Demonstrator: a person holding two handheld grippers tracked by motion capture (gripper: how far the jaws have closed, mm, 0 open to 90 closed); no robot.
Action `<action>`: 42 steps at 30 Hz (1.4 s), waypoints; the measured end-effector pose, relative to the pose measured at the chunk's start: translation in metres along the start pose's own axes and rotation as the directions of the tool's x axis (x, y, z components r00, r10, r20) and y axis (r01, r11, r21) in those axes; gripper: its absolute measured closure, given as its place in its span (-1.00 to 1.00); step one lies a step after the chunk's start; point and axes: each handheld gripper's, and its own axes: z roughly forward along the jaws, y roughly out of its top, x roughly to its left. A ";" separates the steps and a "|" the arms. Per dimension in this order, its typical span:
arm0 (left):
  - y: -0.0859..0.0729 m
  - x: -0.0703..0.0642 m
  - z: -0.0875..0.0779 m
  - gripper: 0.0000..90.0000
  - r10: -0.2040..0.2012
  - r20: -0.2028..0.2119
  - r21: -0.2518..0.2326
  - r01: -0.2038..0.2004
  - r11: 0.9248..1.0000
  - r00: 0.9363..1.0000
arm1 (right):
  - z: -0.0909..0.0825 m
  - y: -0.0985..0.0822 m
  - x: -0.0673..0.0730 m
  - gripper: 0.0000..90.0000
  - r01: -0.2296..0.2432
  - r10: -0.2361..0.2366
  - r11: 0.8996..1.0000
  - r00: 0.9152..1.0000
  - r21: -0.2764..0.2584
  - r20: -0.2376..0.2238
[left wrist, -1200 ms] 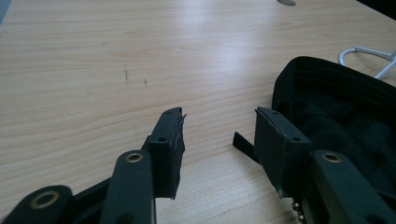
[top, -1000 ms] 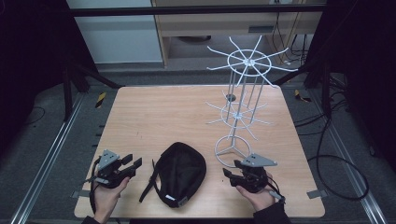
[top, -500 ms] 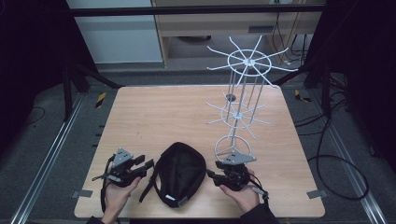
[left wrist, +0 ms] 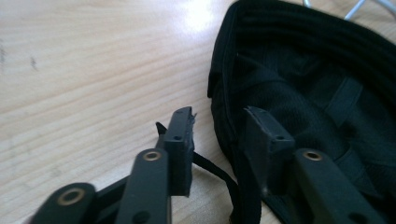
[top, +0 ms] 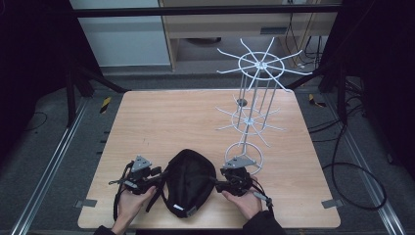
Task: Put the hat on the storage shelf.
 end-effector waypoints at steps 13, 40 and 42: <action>-0.002 -0.004 0.011 0.83 0.016 0.021 0.069 -0.017 0.997 1.000 | 0.021 -0.004 -0.001 0.09 -0.023 0.024 0.998 1.000 0.062 -0.015; 0.007 -0.011 0.029 0.84 0.010 0.036 0.050 -0.012 0.999 0.999 | -0.028 0.021 0.034 0.85 0.240 -0.241 0.946 0.970 -0.218 0.023; 0.007 -0.010 0.029 0.83 0.008 0.033 0.049 -0.010 0.999 0.999 | -0.023 0.016 0.034 0.85 0.251 -0.247 0.949 0.968 -0.189 0.044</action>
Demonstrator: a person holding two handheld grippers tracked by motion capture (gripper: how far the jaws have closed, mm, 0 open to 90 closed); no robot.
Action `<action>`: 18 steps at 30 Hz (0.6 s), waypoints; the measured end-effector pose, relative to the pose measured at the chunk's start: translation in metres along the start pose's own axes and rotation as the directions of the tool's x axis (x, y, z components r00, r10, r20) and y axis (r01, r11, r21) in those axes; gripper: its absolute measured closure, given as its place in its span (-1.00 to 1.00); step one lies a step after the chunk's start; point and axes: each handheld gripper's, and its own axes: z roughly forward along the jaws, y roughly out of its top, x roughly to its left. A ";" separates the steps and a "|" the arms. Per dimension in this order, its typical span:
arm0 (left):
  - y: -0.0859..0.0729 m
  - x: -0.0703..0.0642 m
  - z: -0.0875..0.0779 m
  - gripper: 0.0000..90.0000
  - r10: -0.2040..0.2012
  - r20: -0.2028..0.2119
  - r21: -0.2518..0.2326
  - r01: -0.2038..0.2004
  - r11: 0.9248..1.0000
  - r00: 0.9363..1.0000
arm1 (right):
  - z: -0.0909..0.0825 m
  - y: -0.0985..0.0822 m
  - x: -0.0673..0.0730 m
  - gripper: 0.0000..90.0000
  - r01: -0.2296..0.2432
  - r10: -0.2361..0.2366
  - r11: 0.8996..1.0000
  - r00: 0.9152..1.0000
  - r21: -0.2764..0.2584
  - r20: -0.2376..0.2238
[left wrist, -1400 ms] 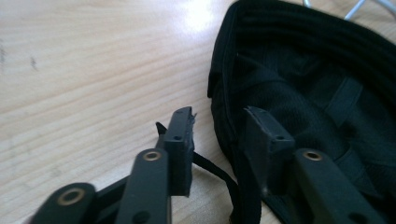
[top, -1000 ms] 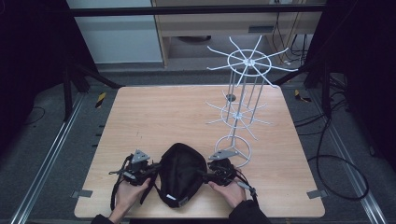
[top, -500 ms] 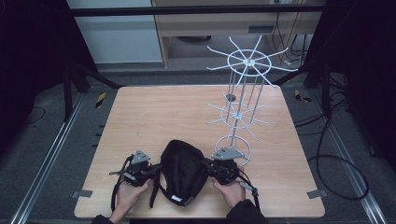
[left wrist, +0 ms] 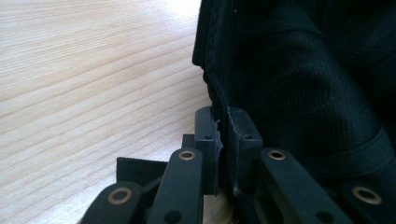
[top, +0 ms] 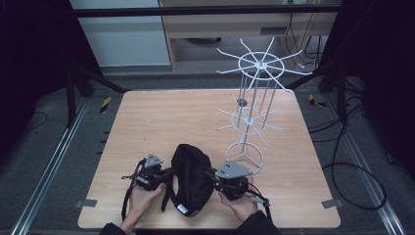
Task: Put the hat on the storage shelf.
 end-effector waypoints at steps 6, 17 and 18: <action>0.001 0.003 -0.008 0.74 -0.016 -0.004 -0.028 0.016 0.999 1.000 | 0.000 -0.004 -0.005 0.86 -0.036 0.035 0.999 0.998 0.008 0.051; 0.010 -0.001 -0.059 0.46 -0.061 0.043 -0.172 0.068 0.983 0.997 | -0.003 -0.002 -0.004 0.87 -0.038 0.038 0.999 0.995 -0.001 0.094; 0.015 -0.007 -0.064 0.45 -0.052 0.069 -0.189 0.064 0.980 0.996 | -0.003 -0.001 -0.003 0.87 -0.032 0.032 0.999 0.995 -0.006 0.095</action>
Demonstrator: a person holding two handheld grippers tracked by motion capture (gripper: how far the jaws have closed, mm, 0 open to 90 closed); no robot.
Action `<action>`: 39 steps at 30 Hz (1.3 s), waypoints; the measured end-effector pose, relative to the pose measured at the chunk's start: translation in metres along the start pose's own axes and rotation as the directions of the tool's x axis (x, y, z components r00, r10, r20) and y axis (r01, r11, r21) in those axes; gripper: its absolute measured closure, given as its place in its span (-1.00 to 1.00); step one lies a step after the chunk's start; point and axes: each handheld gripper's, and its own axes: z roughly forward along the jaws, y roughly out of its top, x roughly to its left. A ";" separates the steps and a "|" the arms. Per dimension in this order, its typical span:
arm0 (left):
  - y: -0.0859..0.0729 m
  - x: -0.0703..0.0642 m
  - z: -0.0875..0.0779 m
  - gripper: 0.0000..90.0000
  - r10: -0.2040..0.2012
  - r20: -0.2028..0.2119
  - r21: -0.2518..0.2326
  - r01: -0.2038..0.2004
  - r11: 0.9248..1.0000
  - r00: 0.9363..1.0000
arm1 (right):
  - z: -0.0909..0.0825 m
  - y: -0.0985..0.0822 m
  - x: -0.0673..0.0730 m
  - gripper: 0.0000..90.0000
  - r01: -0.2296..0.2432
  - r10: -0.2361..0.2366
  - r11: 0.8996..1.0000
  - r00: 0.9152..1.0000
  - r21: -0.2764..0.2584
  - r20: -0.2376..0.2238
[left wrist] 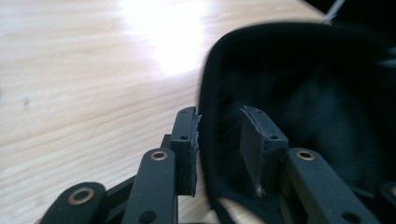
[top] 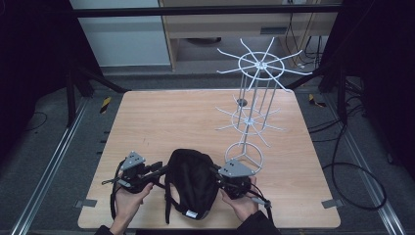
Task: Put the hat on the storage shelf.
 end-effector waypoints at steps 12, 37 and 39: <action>0.021 -0.038 0.024 0.24 0.014 0.083 -0.020 -0.013 1.000 0.996 | 0.000 0.001 0.005 0.86 0.019 -0.019 1.000 0.999 -0.005 -0.031; 0.021 -0.053 0.039 -0.31 -0.129 0.060 -0.031 0.131 0.991 0.990 | 0.002 0.000 0.017 0.87 0.056 -0.059 0.998 0.996 -0.041 -0.068; 0.021 -0.053 0.040 -0.34 -0.132 0.058 -0.030 0.134 0.990 0.990 | 0.003 0.000 0.018 0.87 0.062 -0.065 0.997 0.995 -0.044 -0.078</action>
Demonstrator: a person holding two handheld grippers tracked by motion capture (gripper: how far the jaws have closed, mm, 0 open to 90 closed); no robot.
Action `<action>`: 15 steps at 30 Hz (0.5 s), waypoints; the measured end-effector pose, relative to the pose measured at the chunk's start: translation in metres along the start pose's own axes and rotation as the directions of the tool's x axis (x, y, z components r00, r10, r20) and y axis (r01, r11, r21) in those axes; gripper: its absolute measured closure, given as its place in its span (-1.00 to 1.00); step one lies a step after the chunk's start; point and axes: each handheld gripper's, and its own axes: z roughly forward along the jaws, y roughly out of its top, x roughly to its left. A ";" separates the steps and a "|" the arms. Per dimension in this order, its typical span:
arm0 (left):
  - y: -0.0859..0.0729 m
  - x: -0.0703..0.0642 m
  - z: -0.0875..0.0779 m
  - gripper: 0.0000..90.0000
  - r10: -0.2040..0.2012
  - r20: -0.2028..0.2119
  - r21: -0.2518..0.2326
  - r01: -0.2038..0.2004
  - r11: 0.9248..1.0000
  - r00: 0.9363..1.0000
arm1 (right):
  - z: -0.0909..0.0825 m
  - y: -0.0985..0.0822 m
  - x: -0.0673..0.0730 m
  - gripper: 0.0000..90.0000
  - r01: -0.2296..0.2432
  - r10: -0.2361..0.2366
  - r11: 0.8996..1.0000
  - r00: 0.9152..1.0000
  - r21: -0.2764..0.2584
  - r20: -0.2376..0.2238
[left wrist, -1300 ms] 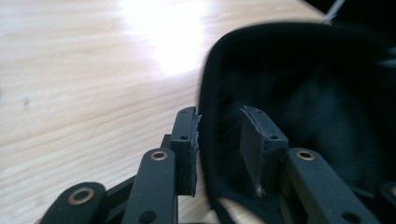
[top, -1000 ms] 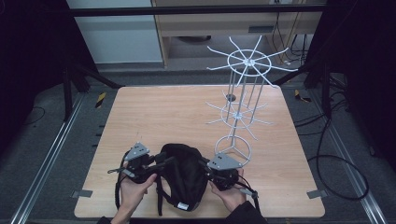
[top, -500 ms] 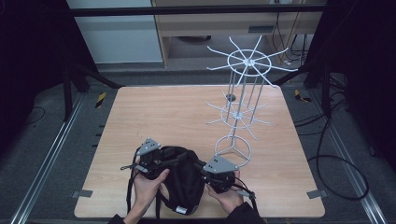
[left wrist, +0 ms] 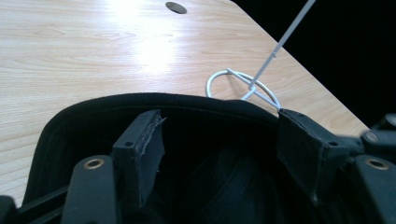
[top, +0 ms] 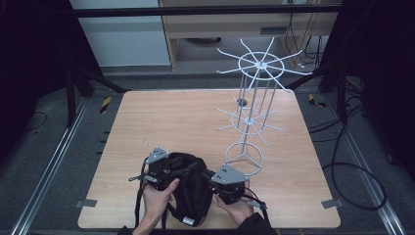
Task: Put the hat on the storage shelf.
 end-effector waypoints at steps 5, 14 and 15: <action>0.001 0.003 0.000 -0.36 -0.035 0.020 -0.016 0.036 0.999 0.999 | 0.003 -0.003 0.002 0.87 0.005 -0.005 1.000 0.999 -0.002 -0.031; -0.002 0.002 0.007 -0.23 -0.021 -0.010 -0.004 0.021 1.000 1.000 | 0.009 -0.003 0.013 0.87 0.048 -0.048 0.999 0.992 -0.006 -0.117; -0.002 0.002 0.007 -0.21 -0.021 -0.010 -0.004 0.021 1.000 1.000 | 0.009 -0.003 0.013 0.87 0.048 -0.048 0.999 0.992 -0.006 -0.117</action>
